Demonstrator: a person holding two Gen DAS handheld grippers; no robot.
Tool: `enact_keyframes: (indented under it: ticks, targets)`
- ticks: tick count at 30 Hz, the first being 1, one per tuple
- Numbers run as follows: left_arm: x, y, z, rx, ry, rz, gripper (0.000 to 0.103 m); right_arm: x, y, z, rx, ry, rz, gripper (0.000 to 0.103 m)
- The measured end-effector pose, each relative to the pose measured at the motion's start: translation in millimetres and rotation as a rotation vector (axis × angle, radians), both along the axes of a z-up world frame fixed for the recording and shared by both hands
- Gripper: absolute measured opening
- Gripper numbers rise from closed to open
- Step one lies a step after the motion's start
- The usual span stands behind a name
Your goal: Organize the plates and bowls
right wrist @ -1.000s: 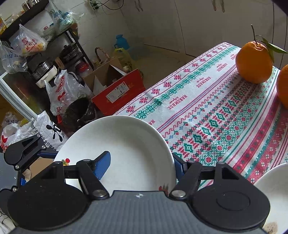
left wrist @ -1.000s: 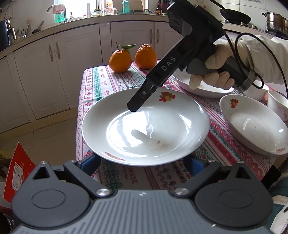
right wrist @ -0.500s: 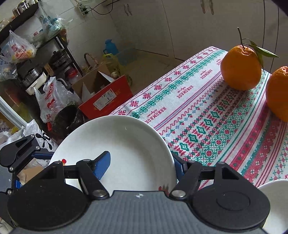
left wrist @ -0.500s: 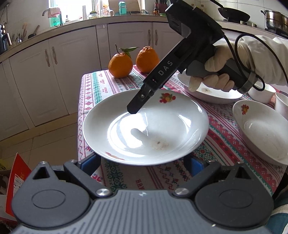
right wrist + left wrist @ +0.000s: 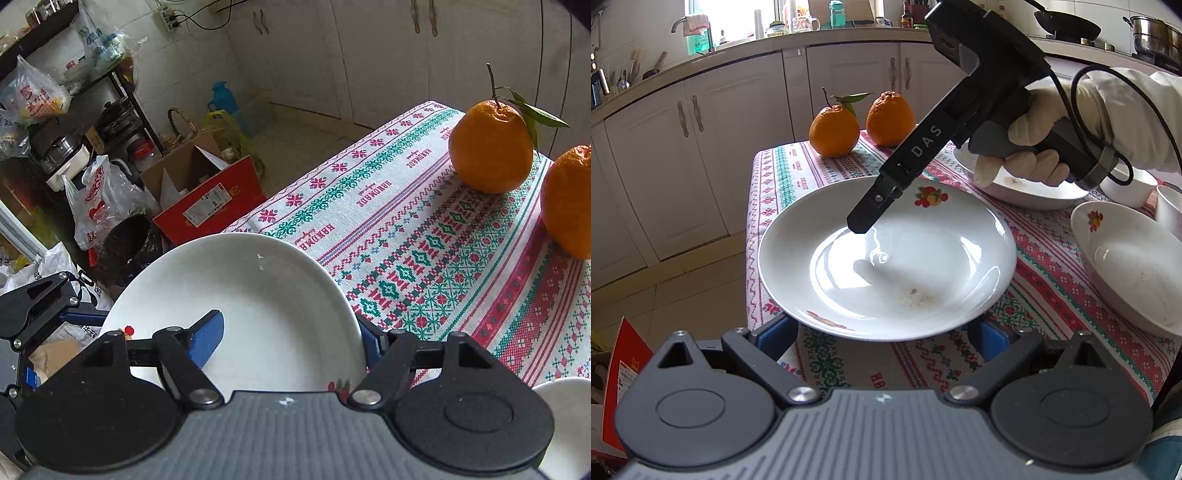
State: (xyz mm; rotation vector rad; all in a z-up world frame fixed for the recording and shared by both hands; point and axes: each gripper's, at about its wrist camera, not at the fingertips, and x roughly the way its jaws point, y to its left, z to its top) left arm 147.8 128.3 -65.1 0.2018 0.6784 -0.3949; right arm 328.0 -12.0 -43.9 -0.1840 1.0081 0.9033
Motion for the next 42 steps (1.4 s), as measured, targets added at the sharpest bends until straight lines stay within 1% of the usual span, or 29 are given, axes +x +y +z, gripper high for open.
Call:
enact_keyframes:
  ticks: [4, 7, 11, 14, 15, 22, 31, 35, 42]
  targets:
    - [0.2, 0.5, 0.0, -0.001, -0.001, -0.001, 0.098, -1.2, 1.5, -0.3, -0.007, -0.008, 0.003, 0.081]
    - [0.5, 0.7, -0.2, -0.003, -0.002, -0.001, 0.098, -1.2, 2.8, -1.0, -0.005, -0.007, 0.004, 0.084]
    - [0.3, 0.5, -0.8, -0.009, -0.002, -0.002, 0.098, -4.4, 7.8, -0.9, -0.012, -0.015, 0.007, 0.093]
    - [-1.1, 1.6, 0.1, -0.016, -0.002, -0.003, 0.099, -9.3, 11.3, 1.8, -0.020, -0.034, 0.016, 0.102]
    - [-1.6, 2.5, 0.8, -0.018, -0.002, -0.003, 0.099, -10.7, 11.6, 3.1, -0.021, -0.040, 0.015, 0.103]
    - [-9.4, 5.9, 4.4, -0.033, -0.002, 0.017, 0.100, -18.7, 7.4, 10.2, -0.044, -0.068, 0.003, 0.103]
    - [-30.3, 2.7, 15.7, -0.046, -0.015, 0.033, 0.100, -40.7, -6.2, 29.0, -0.058, -0.129, -0.018, 0.103]
    - [-44.9, -1.2, 23.2, -0.051, -0.034, 0.039, 0.100, -58.5, -18.7, 42.4, -0.046, -0.161, -0.041, 0.103]
    - [-69.1, -13.4, 28.6, -0.054, -0.040, 0.021, 0.101, -108.3, -51.3, 63.2, -0.045, -0.227, -0.085, 0.103]
